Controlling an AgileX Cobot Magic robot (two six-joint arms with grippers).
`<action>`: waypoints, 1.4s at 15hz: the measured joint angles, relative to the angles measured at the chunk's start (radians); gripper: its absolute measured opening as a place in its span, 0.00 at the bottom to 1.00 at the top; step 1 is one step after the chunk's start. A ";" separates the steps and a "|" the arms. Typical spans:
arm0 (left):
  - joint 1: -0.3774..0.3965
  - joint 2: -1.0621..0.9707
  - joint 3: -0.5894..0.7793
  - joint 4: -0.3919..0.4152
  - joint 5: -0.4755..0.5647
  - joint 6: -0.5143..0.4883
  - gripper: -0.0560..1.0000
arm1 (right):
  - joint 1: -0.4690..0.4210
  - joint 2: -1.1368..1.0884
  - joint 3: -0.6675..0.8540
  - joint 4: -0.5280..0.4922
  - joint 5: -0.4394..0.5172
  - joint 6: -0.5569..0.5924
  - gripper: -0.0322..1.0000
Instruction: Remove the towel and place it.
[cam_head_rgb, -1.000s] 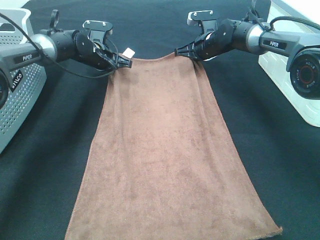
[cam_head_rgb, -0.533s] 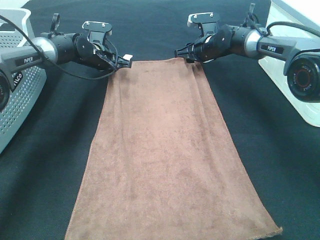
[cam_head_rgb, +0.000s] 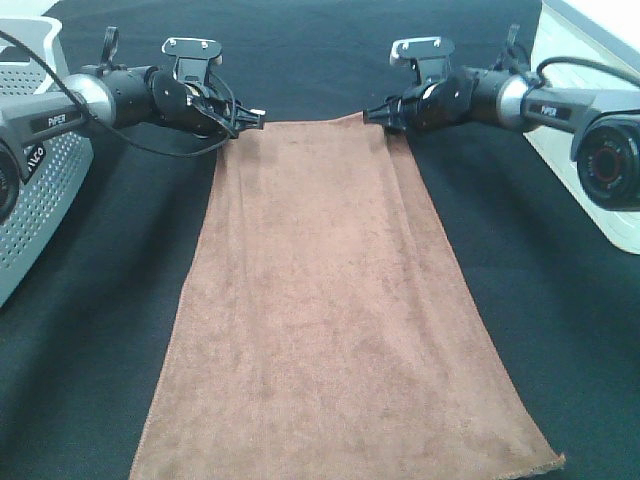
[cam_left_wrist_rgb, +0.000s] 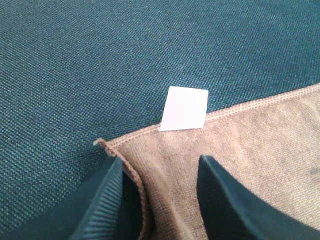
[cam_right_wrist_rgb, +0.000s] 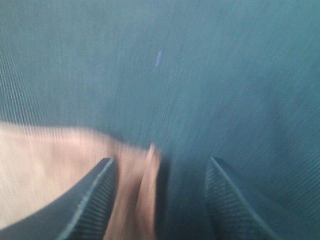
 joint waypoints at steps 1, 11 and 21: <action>0.000 0.000 0.000 0.000 0.000 -0.001 0.48 | 0.001 0.010 0.000 0.001 0.000 0.000 0.52; 0.000 0.000 0.000 -0.003 -0.002 -0.001 0.48 | 0.003 0.032 0.000 0.003 -0.044 0.000 0.18; 0.000 0.000 0.000 -0.003 -0.002 -0.001 0.48 | -0.034 0.031 -0.003 -0.016 -0.024 0.000 0.03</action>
